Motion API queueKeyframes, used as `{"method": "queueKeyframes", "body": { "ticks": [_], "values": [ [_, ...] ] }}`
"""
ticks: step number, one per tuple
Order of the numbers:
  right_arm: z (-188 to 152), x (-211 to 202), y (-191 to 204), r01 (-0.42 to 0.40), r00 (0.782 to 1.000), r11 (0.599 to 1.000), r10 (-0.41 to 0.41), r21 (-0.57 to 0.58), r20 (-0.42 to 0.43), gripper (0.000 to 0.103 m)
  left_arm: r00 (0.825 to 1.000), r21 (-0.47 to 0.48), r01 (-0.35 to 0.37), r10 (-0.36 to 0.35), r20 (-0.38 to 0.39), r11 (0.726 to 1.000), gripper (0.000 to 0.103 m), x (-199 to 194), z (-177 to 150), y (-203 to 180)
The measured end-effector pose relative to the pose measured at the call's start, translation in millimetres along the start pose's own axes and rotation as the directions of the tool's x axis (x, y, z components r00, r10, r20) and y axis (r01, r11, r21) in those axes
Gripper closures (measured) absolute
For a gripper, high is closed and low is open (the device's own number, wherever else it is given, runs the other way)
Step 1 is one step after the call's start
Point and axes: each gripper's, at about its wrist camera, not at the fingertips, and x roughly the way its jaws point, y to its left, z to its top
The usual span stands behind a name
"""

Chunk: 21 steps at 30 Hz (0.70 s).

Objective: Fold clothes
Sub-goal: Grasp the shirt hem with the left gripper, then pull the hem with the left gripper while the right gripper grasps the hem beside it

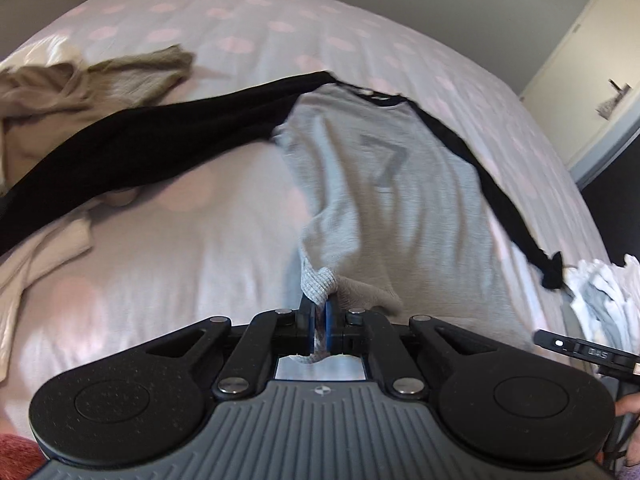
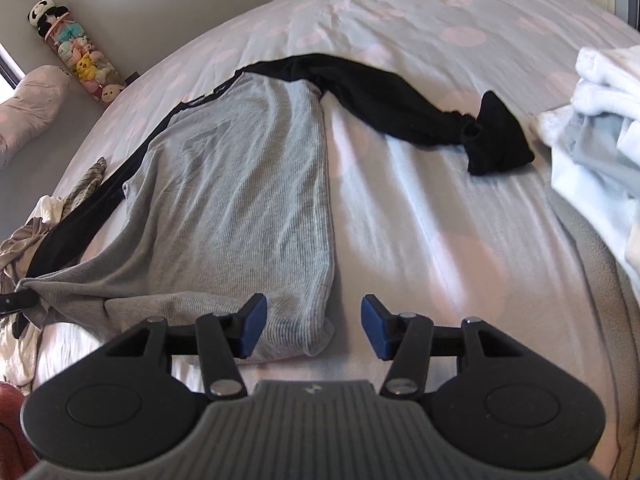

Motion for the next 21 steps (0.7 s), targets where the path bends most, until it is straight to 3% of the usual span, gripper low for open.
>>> {"method": "queueKeyframes", "body": {
  "ticks": [5, 12, 14, 16, 18, 21],
  "values": [
    [-1.6, 5.4, 4.6, -0.029, 0.996, 0.999, 0.026, -0.035, -0.083, 0.047, 0.998, -0.071, 0.009, -0.013, -0.058, 0.997, 0.100, 22.8, -8.2, 32.6],
    [1.1, 22.1, 13.5, 0.015, 0.990, 0.997, -0.026, -0.080, -0.142, 0.047, 0.995, -0.114, 0.050, -0.059, -0.078, 0.992, 0.100, 38.5, -17.9, 44.6],
    [2.8, 26.7, 19.8, -0.008, 0.987, 0.993, -0.011, -0.116, -0.158, 0.056, 0.994, -0.128, 0.066, -0.076, -0.074, 0.990, 0.100, 38.4, -18.9, 47.0],
    [4.2, 28.7, 25.9, -0.022, 0.987, 0.988, -0.003, -0.150, -0.163, 0.076, 0.994, -0.139, 0.078, -0.089, -0.069, 0.987, 0.100, 38.2, -19.6, 49.5],
    [7.8, 23.4, 30.3, -0.056, 0.991, 0.985, 0.035, -0.162, -0.128, 0.087, 0.993, -0.146, 0.086, -0.096, -0.063, 0.985, 0.100, 37.6, -21.1, 50.9],
    [19.1, 17.8, 39.0, -0.104, 0.994, 0.980, 0.096, -0.167, -0.054, 0.089, 0.994, -0.147, 0.087, -0.096, -0.055, 0.985, 0.100, 37.8, -20.5, 50.1]
  ]
}}
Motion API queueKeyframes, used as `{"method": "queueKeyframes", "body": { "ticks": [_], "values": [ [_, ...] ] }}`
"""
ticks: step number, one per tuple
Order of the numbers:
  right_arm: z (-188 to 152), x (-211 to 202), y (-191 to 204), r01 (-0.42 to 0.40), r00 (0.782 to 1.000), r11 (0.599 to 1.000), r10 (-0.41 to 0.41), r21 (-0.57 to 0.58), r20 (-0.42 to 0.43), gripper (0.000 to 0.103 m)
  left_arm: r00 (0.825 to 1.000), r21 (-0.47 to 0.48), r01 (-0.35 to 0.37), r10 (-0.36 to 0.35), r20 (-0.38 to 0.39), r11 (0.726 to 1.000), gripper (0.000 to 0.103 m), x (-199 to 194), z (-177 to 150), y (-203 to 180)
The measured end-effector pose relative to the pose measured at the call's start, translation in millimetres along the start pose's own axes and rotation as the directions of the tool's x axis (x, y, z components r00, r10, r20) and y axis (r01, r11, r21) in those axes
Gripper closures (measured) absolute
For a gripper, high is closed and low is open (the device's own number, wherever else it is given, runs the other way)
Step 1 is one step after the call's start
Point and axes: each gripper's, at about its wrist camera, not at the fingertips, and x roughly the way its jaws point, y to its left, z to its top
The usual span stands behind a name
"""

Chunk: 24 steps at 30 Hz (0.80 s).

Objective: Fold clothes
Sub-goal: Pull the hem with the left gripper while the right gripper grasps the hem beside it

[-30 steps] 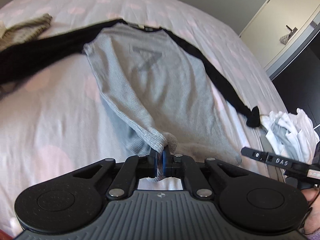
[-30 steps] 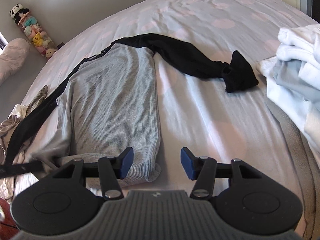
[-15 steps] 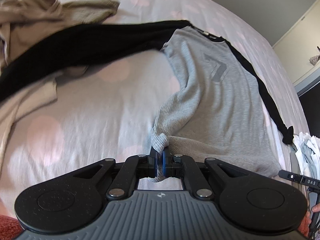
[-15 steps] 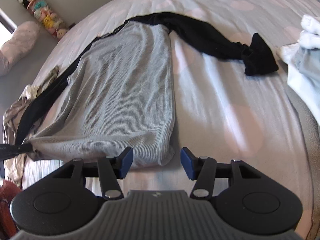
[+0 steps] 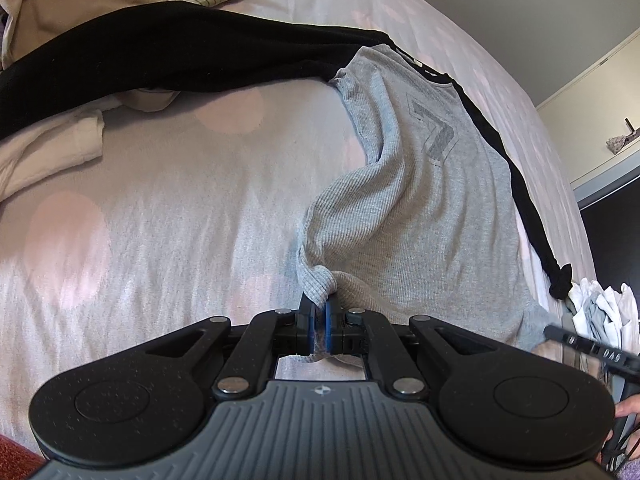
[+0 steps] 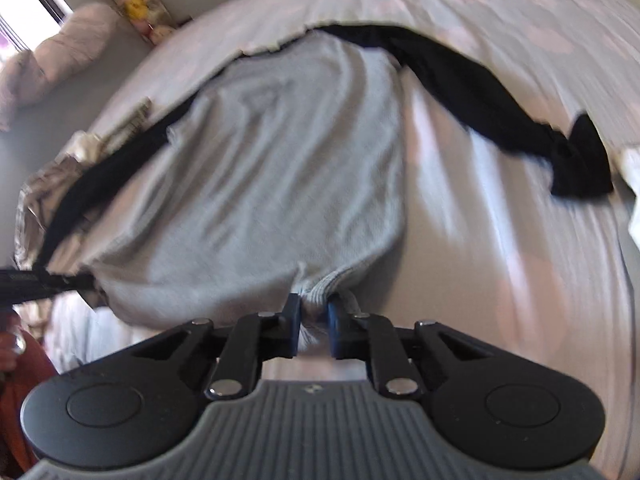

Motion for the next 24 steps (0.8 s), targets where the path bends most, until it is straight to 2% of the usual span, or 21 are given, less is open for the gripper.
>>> {"method": "queueKeyframes", "body": {
  "ticks": [6, 11, 15, 16, 21, 24],
  "values": [
    [32.5, 30.2, 19.7, 0.023, 0.998, 0.999, -0.021, -0.035, 0.060, 0.091, 1.000, -0.022, -0.020, 0.020, 0.001, 1.000, 0.100, 3.6, 1.9, 3.5],
    [48.9, 62.1, 28.8, 0.067, 0.997, 0.997, -0.065, -0.041, 0.052, 0.091, 1.000, -0.069, -0.022, 0.021, -0.019, 0.997, 0.100, 12.8, 6.8, 10.6],
    [50.6, 67.2, 25.8, 0.055, 0.998, 0.998, -0.054, -0.032, 0.024, 0.079, 0.999, -0.073, -0.024, 0.021, -0.033, 0.997, 0.100, 19.0, 9.0, 11.3],
    [50.3, 63.4, 23.5, 0.049, 0.998, 0.998, -0.048, -0.030, 0.028, 0.071, 0.999, -0.075, -0.023, 0.020, -0.036, 0.997, 0.100, 20.5, 9.4, 11.6],
    [49.5, 37.9, 9.7, 0.035, 0.997, 0.999, -0.032, -0.040, 0.064, 0.063, 0.999, -0.082, -0.025, 0.021, -0.046, 0.996, 0.100, 24.2, 10.2, 11.9],
    [47.0, 27.1, 2.9, 0.041, 0.997, 0.994, -0.034, -0.106, 0.065, 0.060, 0.999, -0.079, -0.024, 0.021, -0.042, 0.997, 0.100, 22.0, 9.7, 11.2]
  ]
}}
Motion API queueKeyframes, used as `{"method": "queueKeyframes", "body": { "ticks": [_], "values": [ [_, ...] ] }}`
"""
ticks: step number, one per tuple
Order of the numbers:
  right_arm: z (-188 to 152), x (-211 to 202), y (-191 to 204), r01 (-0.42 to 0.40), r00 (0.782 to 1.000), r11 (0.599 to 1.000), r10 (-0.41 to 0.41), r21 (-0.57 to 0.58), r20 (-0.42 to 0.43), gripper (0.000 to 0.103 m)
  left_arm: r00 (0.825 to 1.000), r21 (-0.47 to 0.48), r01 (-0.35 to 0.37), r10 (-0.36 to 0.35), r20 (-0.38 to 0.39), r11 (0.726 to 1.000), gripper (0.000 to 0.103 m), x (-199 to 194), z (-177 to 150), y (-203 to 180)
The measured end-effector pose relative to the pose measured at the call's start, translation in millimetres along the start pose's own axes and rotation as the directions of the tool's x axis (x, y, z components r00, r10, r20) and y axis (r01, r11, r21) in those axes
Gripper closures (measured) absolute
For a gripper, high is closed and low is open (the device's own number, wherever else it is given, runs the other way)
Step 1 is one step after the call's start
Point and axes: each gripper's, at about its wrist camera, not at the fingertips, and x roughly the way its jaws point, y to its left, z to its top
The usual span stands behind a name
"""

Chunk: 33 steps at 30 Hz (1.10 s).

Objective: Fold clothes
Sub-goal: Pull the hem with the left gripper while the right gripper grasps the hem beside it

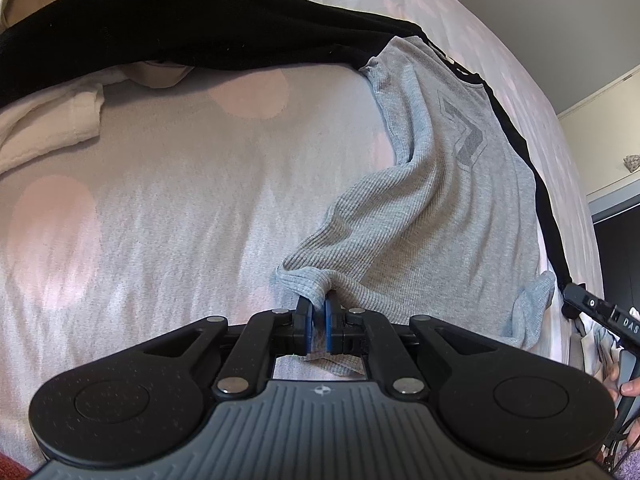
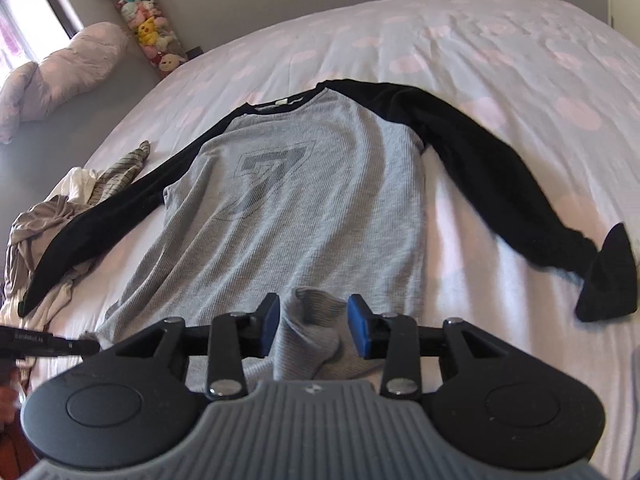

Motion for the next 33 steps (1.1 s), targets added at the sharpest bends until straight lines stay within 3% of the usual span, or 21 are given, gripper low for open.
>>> {"method": "queueKeyframes", "body": {
  "ticks": [4, 8, 14, 17, 19, 21, 25, 27, 33],
  "values": [
    [-7.6, 1.7, 4.0, 0.046, 0.998, 0.982, -0.053, -0.181, -0.037, 0.061, 1.000, -0.003, -0.005, 0.005, -0.002, 1.000, 0.100, -0.5, 0.2, -0.5],
    [-13.5, 10.0, 17.3, 0.037, 0.997, 0.945, -0.059, -0.326, -0.057, 0.062, 1.000, -0.001, -0.012, 0.012, -0.003, 1.000, 0.100, -1.6, 0.0, 0.0],
    [-14.3, 24.9, 35.7, 0.026, 0.996, 0.888, -0.065, -0.459, -0.069, 0.062, 1.000, -0.012, -0.014, 0.014, -0.010, 1.000, 0.099, -0.1, 0.6, 0.8],
    [-15.5, 33.2, 38.2, 0.005, 0.996, 0.887, -0.047, -0.462, -0.080, 0.068, 1.000, -0.017, -0.009, 0.009, -0.010, 1.000, 0.098, -0.3, 0.6, 1.7],
    [-17.9, 34.5, 39.5, -0.017, 0.996, 0.890, -0.027, -0.456, -0.090, 0.085, 1.000, -0.018, -0.005, 0.005, -0.007, 1.000, 0.097, -1.1, 0.4, 1.7],
    [-19.4, 31.3, 40.1, -0.032, 0.995, 0.896, -0.012, -0.444, -0.095, 0.095, 1.000, -0.018, 0.006, -0.006, 0.001, 1.000, 0.090, -3.4, 0.3, 1.2],
    [-17.8, 12.1, 36.2, -0.025, 0.997, 0.917, -0.008, -0.399, -0.083, 0.096, 0.999, -0.030, 0.038, -0.037, 0.031, 0.999, 0.078, -13.6, -0.3, 1.9],
    [-16.6, 0.1, 32.6, -0.022, 0.997, 0.932, -0.006, -0.363, -0.078, 0.096, 0.997, -0.040, 0.051, -0.049, 0.054, 0.998, 0.062, -20.6, -1.1, 3.7],
    [-20.7, -30.6, 21.2, -0.022, 0.997, 0.964, 0.000, -0.264, -0.083, 0.096, 0.996, -0.072, 0.079, -0.076, 0.055, 0.994, 0.061, -29.6, -1.5, 6.1]
  ]
}}
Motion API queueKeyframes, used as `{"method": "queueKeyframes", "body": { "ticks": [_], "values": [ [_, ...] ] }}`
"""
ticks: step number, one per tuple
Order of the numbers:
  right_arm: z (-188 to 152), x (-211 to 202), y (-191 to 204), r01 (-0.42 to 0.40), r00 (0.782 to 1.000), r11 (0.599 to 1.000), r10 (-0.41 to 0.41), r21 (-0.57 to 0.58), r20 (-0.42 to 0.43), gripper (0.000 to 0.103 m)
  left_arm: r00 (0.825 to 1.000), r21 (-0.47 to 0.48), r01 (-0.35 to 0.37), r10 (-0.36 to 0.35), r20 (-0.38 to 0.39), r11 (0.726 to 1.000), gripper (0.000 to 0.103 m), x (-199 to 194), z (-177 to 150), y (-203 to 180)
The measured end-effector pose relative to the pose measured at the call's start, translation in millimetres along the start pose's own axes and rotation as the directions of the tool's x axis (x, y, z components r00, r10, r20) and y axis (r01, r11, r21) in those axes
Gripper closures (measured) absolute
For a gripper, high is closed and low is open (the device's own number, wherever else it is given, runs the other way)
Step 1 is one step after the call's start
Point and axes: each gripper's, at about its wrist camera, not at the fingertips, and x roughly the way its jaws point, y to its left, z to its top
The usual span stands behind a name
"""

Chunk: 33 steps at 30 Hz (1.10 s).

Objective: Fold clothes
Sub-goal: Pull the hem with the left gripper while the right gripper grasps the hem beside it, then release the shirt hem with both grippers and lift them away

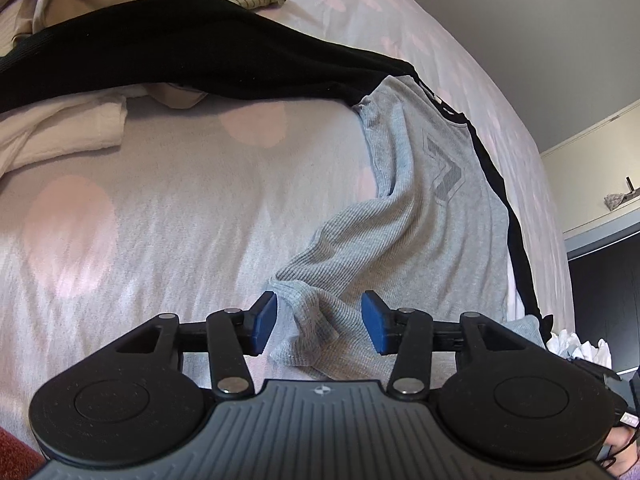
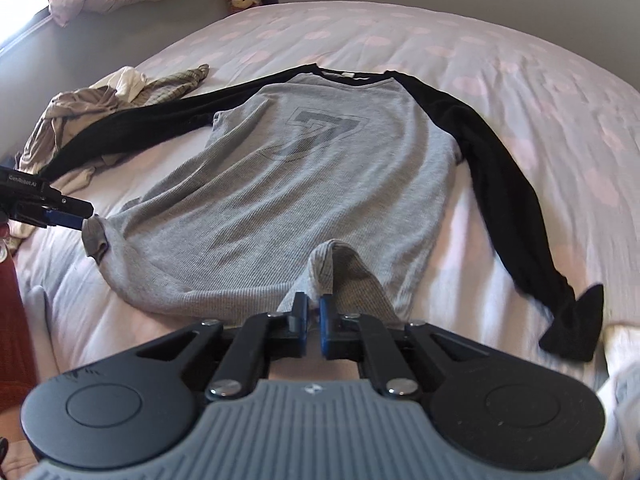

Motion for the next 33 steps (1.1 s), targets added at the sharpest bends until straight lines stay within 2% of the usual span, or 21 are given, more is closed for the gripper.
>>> {"method": "queueKeyframes", "body": {
  "ticks": [2, 6, 12, 13, 15, 16, 19, 22, 27, 30, 33],
  "values": [
    [-5.8, -4.7, -1.8, 0.002, 1.000, 1.000, -0.002, 0.025, -0.004, 0.096, 1.000, 0.021, 0.002, -0.001, -0.014, 1.000, 0.070, -1.2, -2.3, -6.3],
    [-17.7, -6.6, -3.9, -0.010, 1.000, 0.998, 0.010, 0.057, -0.003, 0.096, 1.000, 0.041, -0.010, 0.011, -0.026, 0.999, 0.070, 0.0, -3.9, -15.5],
    [-27.2, -7.9, -6.5, -0.026, 1.000, 0.994, 0.024, 0.106, 0.014, 0.096, 0.995, -0.019, -0.055, 0.053, -0.079, 0.998, 0.070, 25.7, 1.0, -10.4],
    [-28.2, -9.8, -7.4, -0.025, 1.000, 0.993, 0.022, 0.115, 0.021, 0.096, 0.995, -0.015, -0.062, 0.061, -0.080, 0.998, 0.073, 29.1, 1.2, -9.9],
    [-30.1, -14.3, -9.2, -0.021, 0.999, 0.991, 0.017, 0.135, 0.036, 0.096, 0.995, -0.009, -0.062, 0.061, -0.081, 0.998, 0.090, 30.0, 1.5, -9.8],
    [-31.1, -18.0, -11.2, -0.026, 0.999, 0.987, 0.019, 0.157, 0.043, 0.096, 0.995, -0.007, -0.061, 0.060, -0.082, 0.998, 0.093, 30.2, 1.6, -9.8],
    [-33.4, -34.2, -16.8, -0.043, 0.997, 0.977, 0.028, 0.209, 0.074, 0.097, 0.997, -0.010, -0.003, 0.002, -0.082, 1.000, 0.099, 16.0, 4.1, -10.0],
    [-33.9, -56.8, -20.8, -0.056, 0.995, 0.969, 0.033, 0.241, 0.096, 0.097, 0.993, -0.006, 0.081, -0.081, -0.091, 0.997, 0.100, -7.9, 9.3, -13.1],
    [-38.7, -96.3, -29.0, -0.078, 0.991, 0.948, 0.039, 0.309, 0.130, 0.097, 0.979, 0.062, 0.168, -0.159, -0.126, 0.984, 0.101, -48.7, 6.0, -24.8],
    [-47.9, -117.7, -33.0, -0.079, 0.990, 0.935, 0.034, 0.347, 0.134, 0.098, 0.967, 0.070, 0.200, -0.186, -0.172, 0.977, 0.101, -59.2, -2.7, -24.3],
    [-59.3, -120.2, -37.3, -0.018, 0.997, 0.931, -0.009, 0.364, 0.071, 0.098, 0.958, 0.057, 0.184, -0.166, -0.235, 0.981, 0.101, -51.6, -11.5, -16.8]
  ]
}}
